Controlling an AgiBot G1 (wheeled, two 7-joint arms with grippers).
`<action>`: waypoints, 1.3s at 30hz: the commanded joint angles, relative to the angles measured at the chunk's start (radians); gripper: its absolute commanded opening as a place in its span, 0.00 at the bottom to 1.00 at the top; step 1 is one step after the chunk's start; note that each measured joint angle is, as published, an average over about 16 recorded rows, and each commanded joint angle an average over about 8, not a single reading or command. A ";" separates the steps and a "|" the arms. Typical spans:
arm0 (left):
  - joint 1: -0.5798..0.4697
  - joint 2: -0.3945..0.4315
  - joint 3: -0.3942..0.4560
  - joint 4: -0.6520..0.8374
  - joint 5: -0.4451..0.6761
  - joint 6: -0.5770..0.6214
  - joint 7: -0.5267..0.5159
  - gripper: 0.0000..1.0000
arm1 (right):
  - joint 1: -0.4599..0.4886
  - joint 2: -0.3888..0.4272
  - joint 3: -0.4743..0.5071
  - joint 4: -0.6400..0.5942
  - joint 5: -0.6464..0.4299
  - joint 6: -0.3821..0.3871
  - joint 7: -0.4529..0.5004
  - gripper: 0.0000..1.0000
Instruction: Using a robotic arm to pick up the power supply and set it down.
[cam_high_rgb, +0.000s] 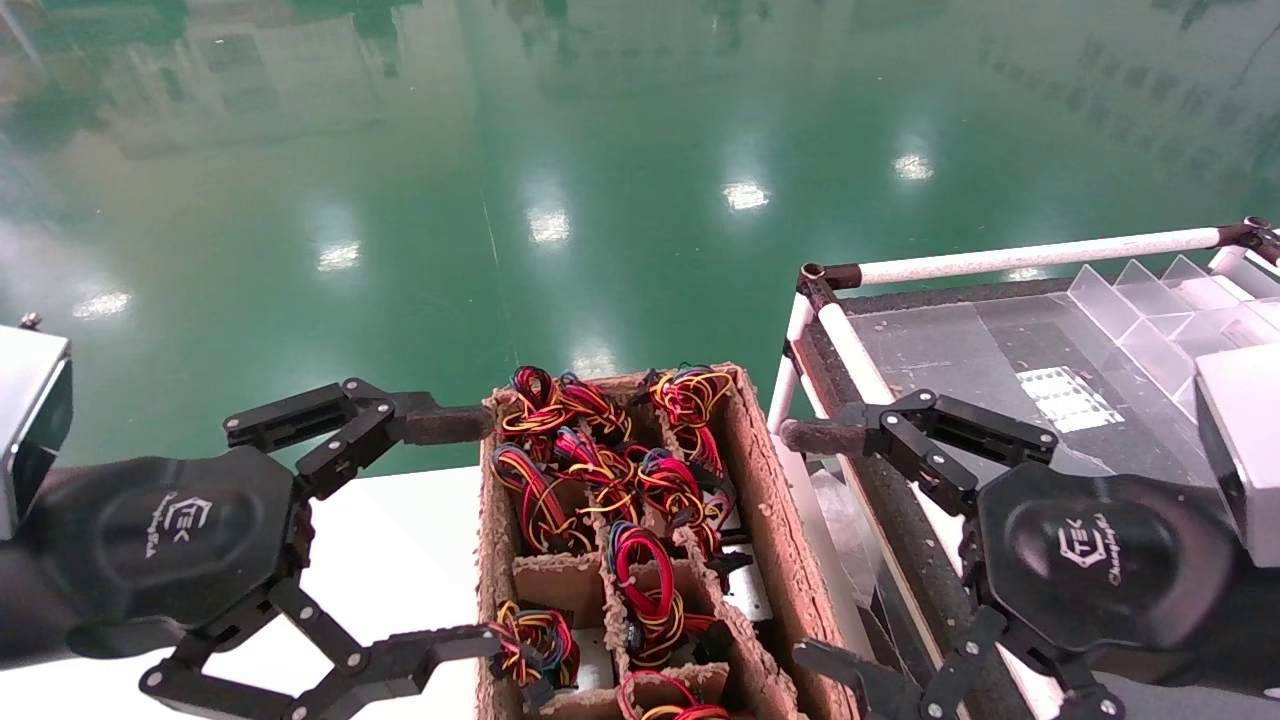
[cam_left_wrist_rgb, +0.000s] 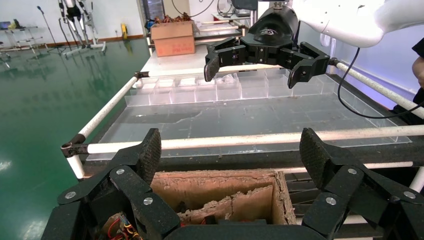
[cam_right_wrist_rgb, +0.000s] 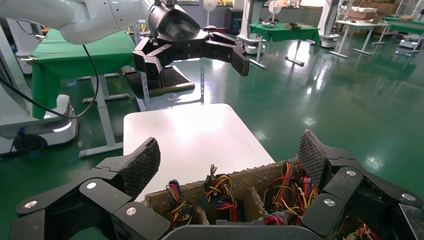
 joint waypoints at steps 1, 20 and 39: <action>0.000 0.000 0.000 0.000 0.000 0.000 0.000 1.00 | 0.000 0.000 0.000 0.000 0.000 0.000 0.000 1.00; 0.000 0.000 0.000 0.000 0.000 0.000 0.000 0.00 | 0.000 0.000 0.000 0.000 0.000 0.000 0.000 1.00; 0.000 0.000 0.000 0.000 0.000 0.000 0.000 0.00 | 0.000 0.000 0.000 0.000 0.000 0.000 0.000 1.00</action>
